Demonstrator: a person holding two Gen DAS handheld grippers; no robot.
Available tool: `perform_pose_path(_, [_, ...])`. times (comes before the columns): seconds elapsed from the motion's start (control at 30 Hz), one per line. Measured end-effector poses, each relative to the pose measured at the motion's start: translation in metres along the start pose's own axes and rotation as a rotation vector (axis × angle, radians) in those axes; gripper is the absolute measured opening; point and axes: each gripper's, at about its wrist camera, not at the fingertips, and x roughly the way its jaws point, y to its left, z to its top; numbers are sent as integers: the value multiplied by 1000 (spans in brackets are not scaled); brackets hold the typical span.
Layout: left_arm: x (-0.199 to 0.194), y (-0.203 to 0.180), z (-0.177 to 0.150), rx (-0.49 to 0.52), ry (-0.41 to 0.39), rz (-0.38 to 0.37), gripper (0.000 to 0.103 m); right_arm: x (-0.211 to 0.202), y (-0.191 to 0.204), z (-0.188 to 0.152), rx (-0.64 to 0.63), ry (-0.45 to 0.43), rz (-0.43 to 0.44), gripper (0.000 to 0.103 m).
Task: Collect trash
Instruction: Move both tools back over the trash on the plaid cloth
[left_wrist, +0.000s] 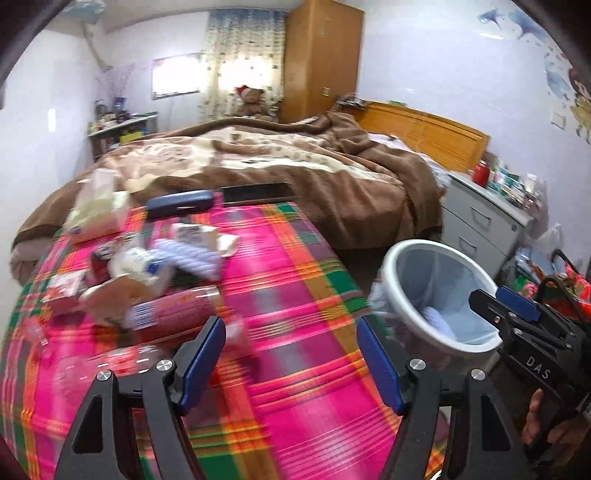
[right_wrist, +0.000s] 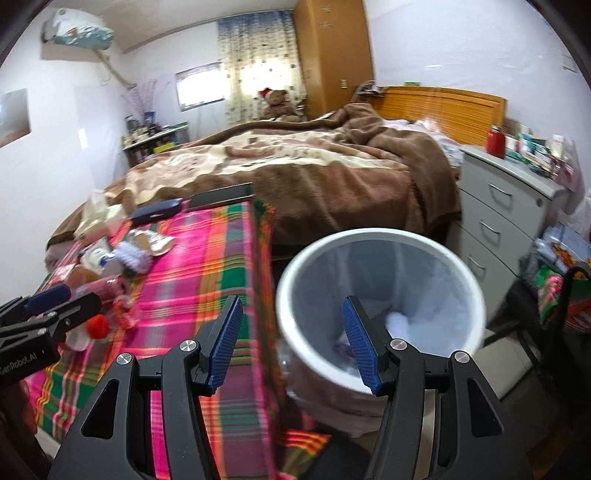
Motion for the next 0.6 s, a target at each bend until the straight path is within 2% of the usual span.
perform_pose_path(0.47, [-43,122,-26,-198,-37,185,73,13,79,-6,-139,22,202,58])
perform_pose_path(0.6, [-49,148,-33,-224,-31,228,74,16,97,-8,-175,31,242,58])
